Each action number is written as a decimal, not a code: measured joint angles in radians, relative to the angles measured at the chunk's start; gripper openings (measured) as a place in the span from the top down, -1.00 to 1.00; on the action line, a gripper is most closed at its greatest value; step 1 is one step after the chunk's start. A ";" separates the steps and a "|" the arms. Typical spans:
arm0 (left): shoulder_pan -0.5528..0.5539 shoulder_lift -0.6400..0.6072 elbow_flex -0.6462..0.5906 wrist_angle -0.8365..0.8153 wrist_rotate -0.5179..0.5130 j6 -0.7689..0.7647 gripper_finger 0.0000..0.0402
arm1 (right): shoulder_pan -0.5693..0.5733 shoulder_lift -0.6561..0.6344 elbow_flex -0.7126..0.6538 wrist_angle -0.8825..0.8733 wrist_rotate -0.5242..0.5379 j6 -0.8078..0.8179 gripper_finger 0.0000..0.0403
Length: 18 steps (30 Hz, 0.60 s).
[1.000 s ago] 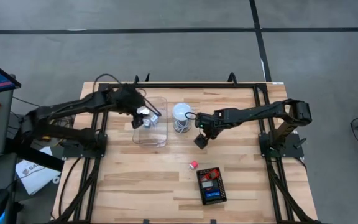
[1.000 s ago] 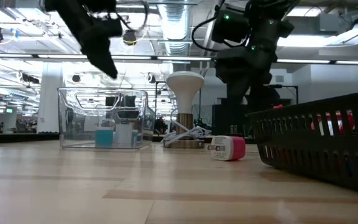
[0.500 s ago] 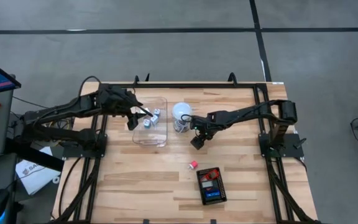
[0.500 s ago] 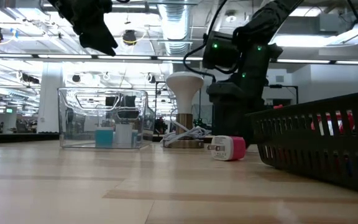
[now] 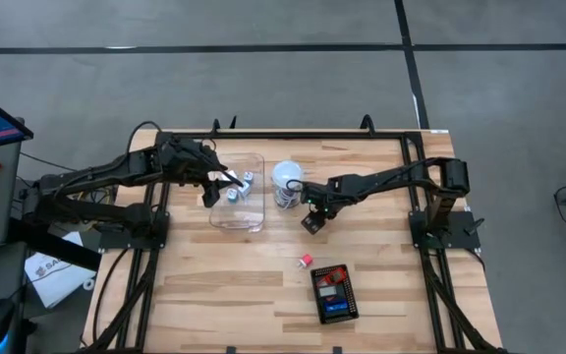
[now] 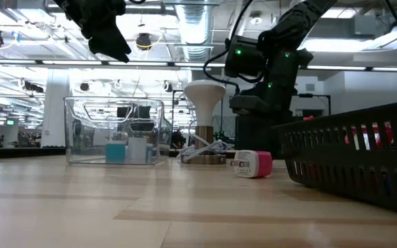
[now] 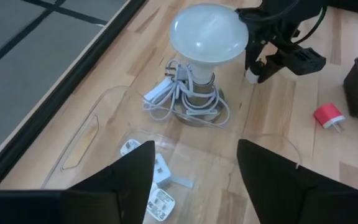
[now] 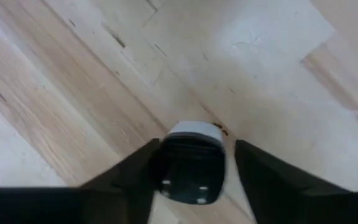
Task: Pick & Place Office items
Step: Put the white and black charger adapter into the transparent bin
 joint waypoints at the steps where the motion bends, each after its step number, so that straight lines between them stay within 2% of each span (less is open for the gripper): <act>1: 0.000 0.000 0.000 0.001 0.000 -0.003 -0.10 | 0.004 0.000 0.000 -0.001 0.000 0.000 0.15; 3: -0.002 0.000 0.000 0.000 0.000 -0.007 -0.09 | 0.017 -0.002 0.000 -0.001 -0.003 0.003 0.39; 9: -0.024 0.000 0.000 0.000 -0.001 -0.025 -0.04 | 0.114 -0.070 -0.002 -0.007 -0.007 0.110 0.39; 13: -0.041 0.000 0.000 0.000 -0.001 -0.033 0.00 | 0.210 -0.158 -0.001 -0.006 0.039 0.207 0.39; 18: -0.070 0.000 0.000 -0.018 0.000 -0.052 0.05 | 0.299 -0.271 -0.001 0.097 0.076 0.237 0.39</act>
